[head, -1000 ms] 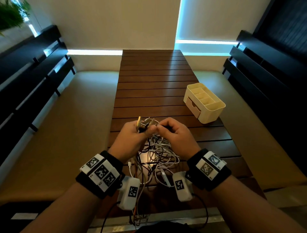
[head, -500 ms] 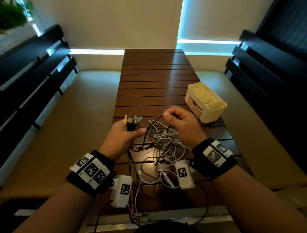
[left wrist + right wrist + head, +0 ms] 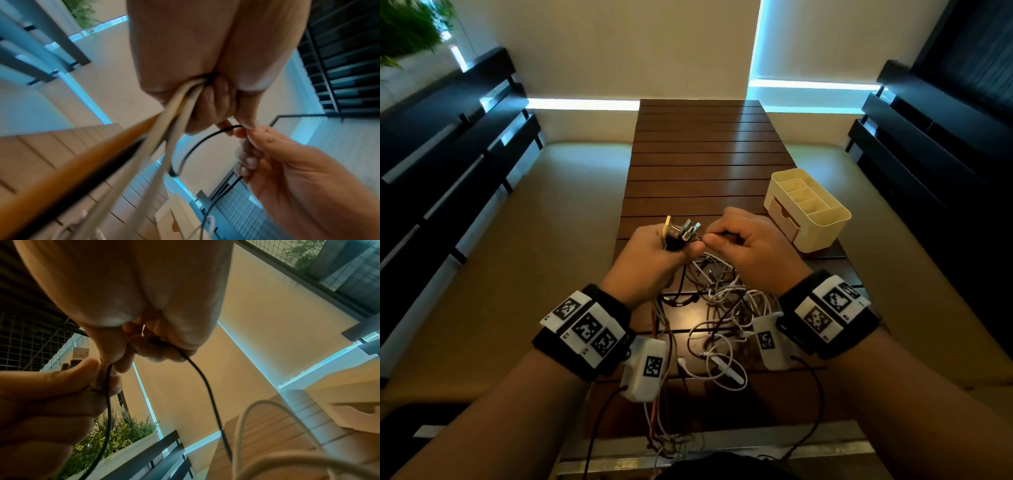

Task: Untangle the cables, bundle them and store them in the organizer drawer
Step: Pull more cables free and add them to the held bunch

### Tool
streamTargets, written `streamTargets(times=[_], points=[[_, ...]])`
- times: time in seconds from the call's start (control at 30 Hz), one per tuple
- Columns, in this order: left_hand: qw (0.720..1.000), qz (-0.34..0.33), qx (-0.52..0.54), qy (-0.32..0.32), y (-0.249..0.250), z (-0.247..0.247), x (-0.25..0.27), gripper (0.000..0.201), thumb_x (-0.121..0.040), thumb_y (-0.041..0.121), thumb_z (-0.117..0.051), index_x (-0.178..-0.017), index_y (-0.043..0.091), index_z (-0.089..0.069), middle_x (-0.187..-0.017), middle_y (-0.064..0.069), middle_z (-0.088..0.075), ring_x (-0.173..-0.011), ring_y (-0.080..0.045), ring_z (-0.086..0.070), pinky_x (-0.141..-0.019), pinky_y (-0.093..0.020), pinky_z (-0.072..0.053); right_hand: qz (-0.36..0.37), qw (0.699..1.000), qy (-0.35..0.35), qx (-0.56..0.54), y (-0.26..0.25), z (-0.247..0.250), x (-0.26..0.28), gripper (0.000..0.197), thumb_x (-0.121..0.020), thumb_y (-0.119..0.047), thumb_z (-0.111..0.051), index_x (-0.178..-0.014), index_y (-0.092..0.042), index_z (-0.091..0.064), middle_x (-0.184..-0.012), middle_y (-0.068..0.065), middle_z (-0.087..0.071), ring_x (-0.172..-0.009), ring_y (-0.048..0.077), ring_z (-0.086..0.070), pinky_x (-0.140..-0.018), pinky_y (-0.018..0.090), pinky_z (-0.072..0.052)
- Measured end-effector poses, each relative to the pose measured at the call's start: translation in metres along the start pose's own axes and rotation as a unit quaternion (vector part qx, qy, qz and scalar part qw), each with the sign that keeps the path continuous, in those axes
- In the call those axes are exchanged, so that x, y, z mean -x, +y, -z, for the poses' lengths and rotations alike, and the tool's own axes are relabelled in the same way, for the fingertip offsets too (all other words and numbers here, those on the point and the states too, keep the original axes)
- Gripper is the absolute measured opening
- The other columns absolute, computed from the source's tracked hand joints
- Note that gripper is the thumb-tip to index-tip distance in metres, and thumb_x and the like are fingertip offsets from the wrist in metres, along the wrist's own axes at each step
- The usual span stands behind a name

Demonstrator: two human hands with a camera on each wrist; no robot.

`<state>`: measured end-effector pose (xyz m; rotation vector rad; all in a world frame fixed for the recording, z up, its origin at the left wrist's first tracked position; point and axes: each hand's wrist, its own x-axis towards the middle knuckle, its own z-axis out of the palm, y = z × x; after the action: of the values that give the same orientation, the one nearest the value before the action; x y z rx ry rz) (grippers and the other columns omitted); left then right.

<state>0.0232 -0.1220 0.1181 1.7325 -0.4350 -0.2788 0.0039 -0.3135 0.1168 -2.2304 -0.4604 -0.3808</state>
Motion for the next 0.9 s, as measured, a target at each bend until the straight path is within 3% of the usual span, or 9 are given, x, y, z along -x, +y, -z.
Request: streamTargets(times=[0.17,0.27,0.33,0.47,0.6,0.67,0.77,0.83,0.9], points=[[0.998,-0.010,-0.049,-0.031,0.001,0.000,0.002,0.015,-0.094,0.014,-0.064,-0.080,0.013,-0.062,-0.047,0.012,-0.048,-0.041,-0.002,-0.038,-0.046,-0.019,-0.035,-0.062,0.996,-0.011,-0.065,0.006,-0.009,0.013,0.010,-0.099,-0.025,-0.057,-0.092,-0.024,-0.064,-0.082,-0.007,-0.060,-0.073,0.007,-0.056,-0.065,0.013,-0.044],[0.998,-0.001,0.063,0.007,-0.001,0.004,0.001,0.016,-0.095,0.011,-0.061,-0.079,0.009,-0.056,-0.049,0.008,-0.036,-0.041,-0.012,-0.028,-0.045,-0.025,-0.030,-0.147,0.983,-0.063,-0.090,0.016,-0.021,0.026,0.035,-0.101,-0.047,-0.037,-0.091,-0.026,-0.064,-0.079,-0.007,-0.059,-0.070,0.003,-0.055,-0.064,0.015,-0.043],[0.992,0.012,0.120,0.029,-0.002,0.008,0.000,0.014,-0.095,0.010,-0.060,-0.082,0.009,-0.053,-0.051,0.006,-0.032,-0.041,-0.012,-0.025,-0.044,-0.024,-0.028,-0.193,0.972,-0.096,-0.095,0.030,-0.032,0.039,0.044,-0.095,-0.056,-0.030,-0.088,-0.030,-0.064,-0.079,-0.009,-0.058,-0.071,0.000,-0.055,-0.070,0.024,-0.045],[0.996,0.053,0.020,0.066,-0.015,0.016,0.003,0.023,-0.094,0.015,-0.065,-0.074,0.012,-0.053,-0.052,0.004,-0.032,-0.043,-0.013,-0.026,-0.048,-0.026,-0.028,-0.254,0.956,-0.049,-0.136,0.037,-0.032,0.039,0.036,-0.102,-0.046,-0.041,-0.085,-0.027,-0.066,-0.075,-0.003,-0.056,-0.071,0.014,-0.054,-0.074,0.041,-0.047],[0.981,0.101,-0.131,0.100,-0.026,0.025,0.004,0.031,-0.091,0.021,-0.070,-0.066,0.015,-0.051,-0.054,0.004,-0.037,-0.044,-0.007,-0.030,-0.053,-0.028,-0.029,-0.211,0.975,0.009,-0.073,0.028,-0.012,0.016,0.020,-0.100,-0.033,-0.054,-0.092,-0.018,-0.065,-0.081,-0.003,-0.061,-0.073,0.009,-0.056,-0.071,0.027,-0.047],[0.977,0.073,-0.138,0.146,-0.022,0.027,0.005,0.025,-0.092,0.022,-0.068,-0.071,0.014,-0.058,-0.056,0.006,-0.041,-0.044,-0.004,-0.033,-0.051,-0.024,-0.031,-0.168,0.985,0.019,-0.030,0.026,-0.007,0.006,0.015,-0.098,-0.030,-0.058,-0.090,-0.020,-0.064,-0.081,-0.006,-0.060,-0.072,0.002,-0.054,-0.065,0.016,-0.044],[0.965,-0.010,-0.143,0.219,-0.007,0.020,0.006,0.009,-0.092,0.023,-0.067,-0.087,0.016,-0.066,-0.069,0.009,-0.055,-0.056,0.001,-0.049,-0.053,-0.012,-0.038,-0.112,0.992,-0.022,0.053,0.029,-0.009,0.000,0.011,-0.097,-0.026,-0.060,-0.088,-0.021,-0.063,-0.082,-0.012,-0.055,-0.074,0.000,-0.052,-0.065,0.012,-0.037],[0.963,-0.049,-0.177,0.199,0.000,0.011,0.005,0.004,-0.092,0.022,-0.068,-0.092,0.019,-0.065,-0.080,0.011,-0.060,-0.070,0.004,-0.054,-0.059,-0.006,-0.040,-0.085,0.992,-0.057,0.079,0.030,-0.019,0.000,0.013,-0.097,-0.025,-0.061,-0.087,-0.018,-0.065,-0.083,-0.011,-0.053,-0.075,0.002,-0.051,-0.067,0.015,-0.036],[0.971,-0.063,-0.193,0.129,-0.003,0.004,0.003,0.011,-0.093,0.022,-0.067,-0.083,0.022,-0.061,-0.079,0.011,-0.059,-0.070,0.005,-0.054,-0.060,-0.009,-0.039,-0.062,0.993,-0.063,0.073,0.028,-0.028,0.001,0.014,-0.096,-0.024,-0.062,-0.088,-0.014,-0.066,-0.082,-0.008,-0.053,-0.074,0.004,-0.051,-0.067,0.017,-0.038]])
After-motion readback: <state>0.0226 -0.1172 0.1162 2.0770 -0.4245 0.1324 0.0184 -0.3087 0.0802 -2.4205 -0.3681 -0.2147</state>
